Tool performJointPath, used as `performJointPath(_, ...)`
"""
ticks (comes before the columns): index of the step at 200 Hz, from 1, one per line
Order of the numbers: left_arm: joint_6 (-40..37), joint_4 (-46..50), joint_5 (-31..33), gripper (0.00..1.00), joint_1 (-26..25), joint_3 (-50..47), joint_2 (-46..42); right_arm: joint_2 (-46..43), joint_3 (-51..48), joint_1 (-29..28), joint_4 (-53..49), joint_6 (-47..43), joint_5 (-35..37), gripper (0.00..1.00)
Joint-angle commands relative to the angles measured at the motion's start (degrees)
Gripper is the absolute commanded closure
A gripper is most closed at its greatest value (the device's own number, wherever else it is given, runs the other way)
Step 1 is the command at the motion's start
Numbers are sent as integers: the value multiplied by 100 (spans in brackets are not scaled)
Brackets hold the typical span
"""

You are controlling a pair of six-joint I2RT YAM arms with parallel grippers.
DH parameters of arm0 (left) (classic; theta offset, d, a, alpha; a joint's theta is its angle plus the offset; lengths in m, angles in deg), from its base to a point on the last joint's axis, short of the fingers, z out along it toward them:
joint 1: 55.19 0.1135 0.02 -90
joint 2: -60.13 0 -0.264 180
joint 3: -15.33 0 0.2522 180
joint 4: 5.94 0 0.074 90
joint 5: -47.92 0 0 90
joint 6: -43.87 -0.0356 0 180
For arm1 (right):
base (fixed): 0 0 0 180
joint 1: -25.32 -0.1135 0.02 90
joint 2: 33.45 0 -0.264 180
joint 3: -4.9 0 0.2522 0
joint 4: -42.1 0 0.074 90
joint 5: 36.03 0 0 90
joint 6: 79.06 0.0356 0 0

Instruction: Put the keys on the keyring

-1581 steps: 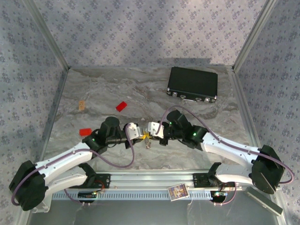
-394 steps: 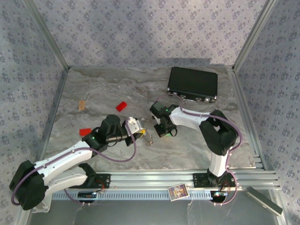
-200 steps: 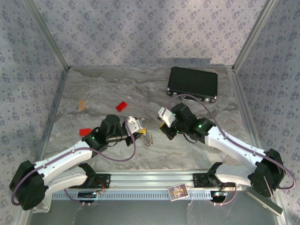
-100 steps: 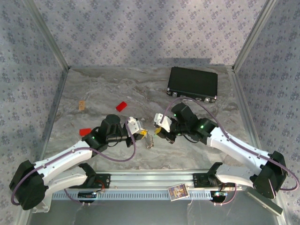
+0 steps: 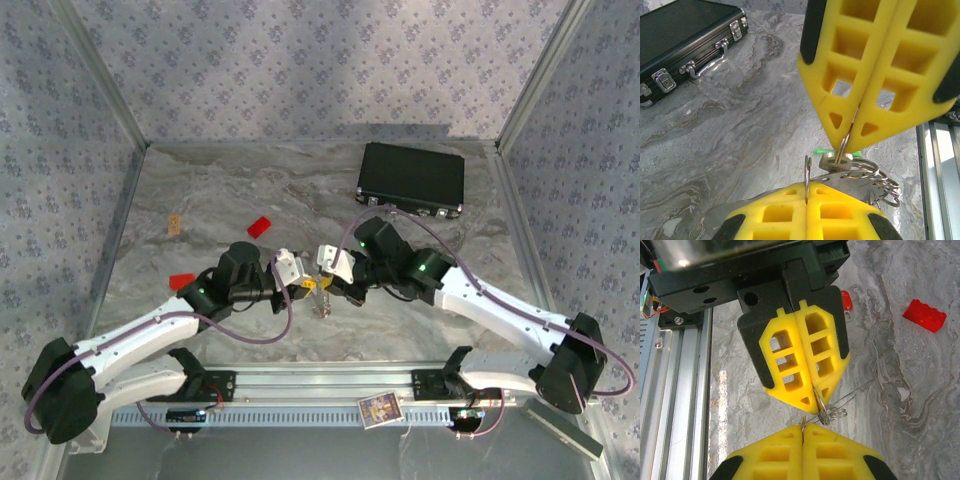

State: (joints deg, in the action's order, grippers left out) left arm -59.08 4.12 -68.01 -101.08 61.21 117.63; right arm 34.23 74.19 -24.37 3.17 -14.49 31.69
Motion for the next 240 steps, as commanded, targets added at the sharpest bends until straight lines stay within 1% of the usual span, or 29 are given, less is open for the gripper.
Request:
performJointPath(1, -33, -62, -174, 100, -36, 202, -6, 82, 222, -75, -103, -107, 154, 100)
performJointPath(60, -30, -69, -184, 100, -47, 189, -28, 175, 268, -118, 39, 269, 744, 100)
performJointPath(123, -32, -67, -160, 100, -48, 182, -36, 242, 245, -96, 245, 440, 428, 100)
performJointPath(204, -26, -77, -149, 100, -45, 182, -9, 262, 134, -119, 662, 766, 591, 100)
performJointPath(240, -34, -94, -124, 100, -48, 181, -36, 351, 194, -137, 572, 911, 956, 100)
